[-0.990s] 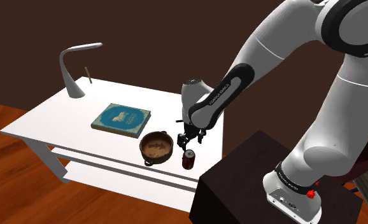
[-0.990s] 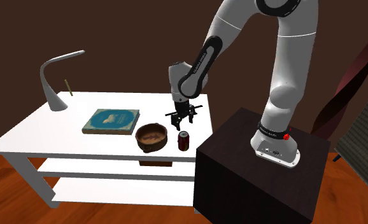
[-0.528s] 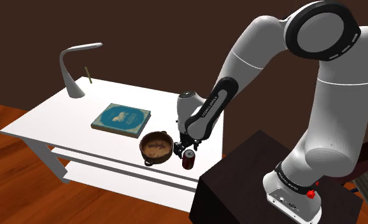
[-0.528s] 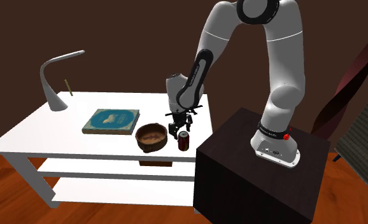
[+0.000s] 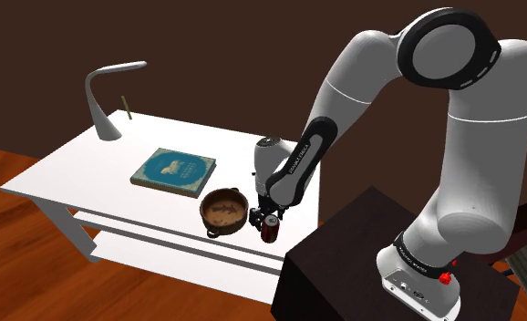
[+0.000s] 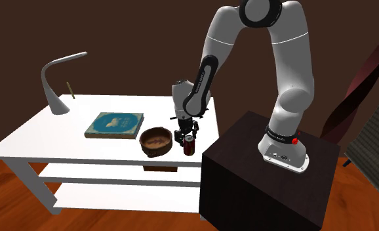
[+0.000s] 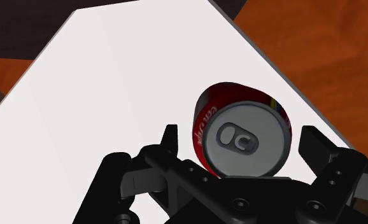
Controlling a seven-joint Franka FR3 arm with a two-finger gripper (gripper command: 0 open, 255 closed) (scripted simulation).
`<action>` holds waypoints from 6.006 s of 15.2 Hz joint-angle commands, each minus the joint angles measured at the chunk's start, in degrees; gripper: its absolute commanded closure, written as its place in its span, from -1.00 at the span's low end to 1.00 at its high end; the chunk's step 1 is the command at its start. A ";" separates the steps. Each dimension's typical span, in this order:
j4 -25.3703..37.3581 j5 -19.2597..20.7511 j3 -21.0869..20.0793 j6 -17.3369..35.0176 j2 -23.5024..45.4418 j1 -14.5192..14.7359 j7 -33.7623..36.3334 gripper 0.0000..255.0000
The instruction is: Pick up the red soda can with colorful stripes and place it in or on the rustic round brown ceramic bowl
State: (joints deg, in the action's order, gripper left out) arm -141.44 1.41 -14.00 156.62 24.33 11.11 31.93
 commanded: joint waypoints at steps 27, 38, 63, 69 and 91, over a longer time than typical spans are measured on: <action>-2.08 -5.09 -3.66 -10.90 -13.25 -2.62 -2.78 1.00; -1.60 -8.35 -4.56 -19.92 -22.05 -3.20 -4.57 1.00; 38.54 1.71 -2.36 -32.77 5.94 1.24 3.42 1.00; 38.22 2.48 -1.82 -29.47 8.97 1.66 3.62 1.00; 40.39 2.01 -2.07 -33.24 7.36 1.22 3.13 -1.00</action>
State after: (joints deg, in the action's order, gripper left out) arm -101.77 3.61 -15.97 124.81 32.35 12.49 35.23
